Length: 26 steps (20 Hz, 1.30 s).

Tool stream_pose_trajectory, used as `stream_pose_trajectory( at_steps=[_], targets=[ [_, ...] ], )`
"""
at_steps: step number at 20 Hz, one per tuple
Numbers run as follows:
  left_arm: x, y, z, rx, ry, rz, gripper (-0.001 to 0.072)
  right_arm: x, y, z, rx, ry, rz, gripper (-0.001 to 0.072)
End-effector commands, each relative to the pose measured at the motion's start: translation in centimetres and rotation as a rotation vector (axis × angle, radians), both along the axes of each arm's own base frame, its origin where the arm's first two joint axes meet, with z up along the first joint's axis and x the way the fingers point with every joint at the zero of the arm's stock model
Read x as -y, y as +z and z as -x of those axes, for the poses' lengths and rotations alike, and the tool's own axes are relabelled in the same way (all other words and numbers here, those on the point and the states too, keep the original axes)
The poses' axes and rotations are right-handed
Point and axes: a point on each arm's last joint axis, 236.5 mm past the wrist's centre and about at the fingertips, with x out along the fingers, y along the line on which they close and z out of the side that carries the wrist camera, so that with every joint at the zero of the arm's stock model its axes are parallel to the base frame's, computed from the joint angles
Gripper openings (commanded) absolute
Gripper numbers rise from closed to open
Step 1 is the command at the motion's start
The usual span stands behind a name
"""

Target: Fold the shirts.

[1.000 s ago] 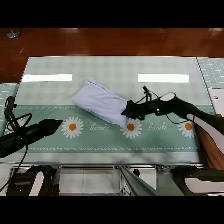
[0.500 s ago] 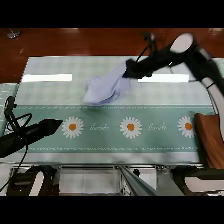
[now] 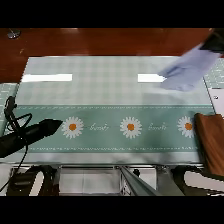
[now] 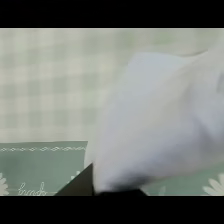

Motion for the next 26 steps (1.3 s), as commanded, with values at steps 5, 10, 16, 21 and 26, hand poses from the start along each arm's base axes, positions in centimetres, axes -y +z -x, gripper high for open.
stream_pose_trajectory(
  at_steps=[5, 10, 16, 21, 26],
  targets=[
    [-0.2, 0.1, -0.3, 0.016, 0.006, -0.006, 0.0020, 16.8, -3.6, 17.0, -0.286, -0.511, 0.311, 0.0023],
    [-0.9, 0.9, -1.6, 0.069, 0.050, -0.009, 0.0020, 18.0, -10.3, 31.8, -0.554, -0.935, 0.304, 0.0023],
    [-1.5, 1.8, -2.5, 0.160, -0.006, -0.102, 0.0020, 19.9, -11.3, 33.2, -0.457, -1.089, 0.377, 0.0626],
    [-4.2, 10.2, -9.7, 0.272, 0.020, -0.169, 0.0020, 20.4, -0.7, 14.3, 0.162, -0.682, 0.321, 0.0023],
    [2.7, 19.1, -15.9, 0.303, -0.284, -0.091, 0.0018, -1.8, 4.4, -1.5, 0.532, 0.028, -0.048, 0.0023]
  ],
)
